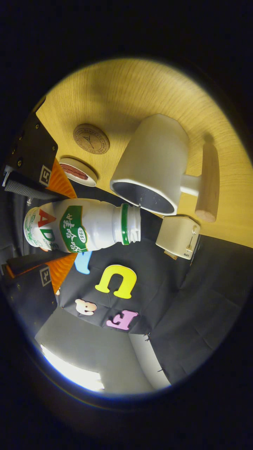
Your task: Take the bottle from table, then pour the juice into the cup, finally place the bottle on the coaster
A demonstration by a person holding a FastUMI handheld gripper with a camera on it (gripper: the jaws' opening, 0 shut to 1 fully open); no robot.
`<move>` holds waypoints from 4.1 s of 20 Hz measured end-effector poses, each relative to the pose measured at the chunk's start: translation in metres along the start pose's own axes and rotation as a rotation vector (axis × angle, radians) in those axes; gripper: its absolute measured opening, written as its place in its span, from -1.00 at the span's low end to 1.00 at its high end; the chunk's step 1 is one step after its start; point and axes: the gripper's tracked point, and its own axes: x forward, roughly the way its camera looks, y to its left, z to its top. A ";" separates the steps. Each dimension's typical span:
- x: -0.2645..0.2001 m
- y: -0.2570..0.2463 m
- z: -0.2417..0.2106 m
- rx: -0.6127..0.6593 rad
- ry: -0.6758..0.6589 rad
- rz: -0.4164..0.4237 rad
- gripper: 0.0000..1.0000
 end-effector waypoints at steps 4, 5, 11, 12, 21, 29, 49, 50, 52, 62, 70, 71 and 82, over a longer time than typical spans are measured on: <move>0.001 0.001 0.000 0.017 0.003 0.011 0.35; 0.002 0.002 0.000 0.025 0.005 0.014 0.35; 0.002 0.004 -0.002 0.089 0.012 0.030 0.35; 0.003 0.003 -0.003 0.099 0.014 0.025 0.35; 0.005 0.008 -0.006 0.319 0.017 0.055 0.37; 0.004 0.003 -0.005 0.514 0.011 0.059 0.37; 0.010 0.011 -0.020 0.996 0.029 0.076 0.37; 0.010 0.013 -0.021 1.015 0.032 0.080 0.37; 0.011 0.015 -0.021 1.060 0.034 0.082 0.37; 0.009 0.014 -0.019 1.279 -0.003 0.091 0.37; 0.020 0.031 -0.015 1.534 -0.019 0.151 0.37; 0.022 0.032 -0.016 1.562 -0.023 0.153 0.37; 0.038 0.041 -0.015 1.887 -0.059 0.169 0.37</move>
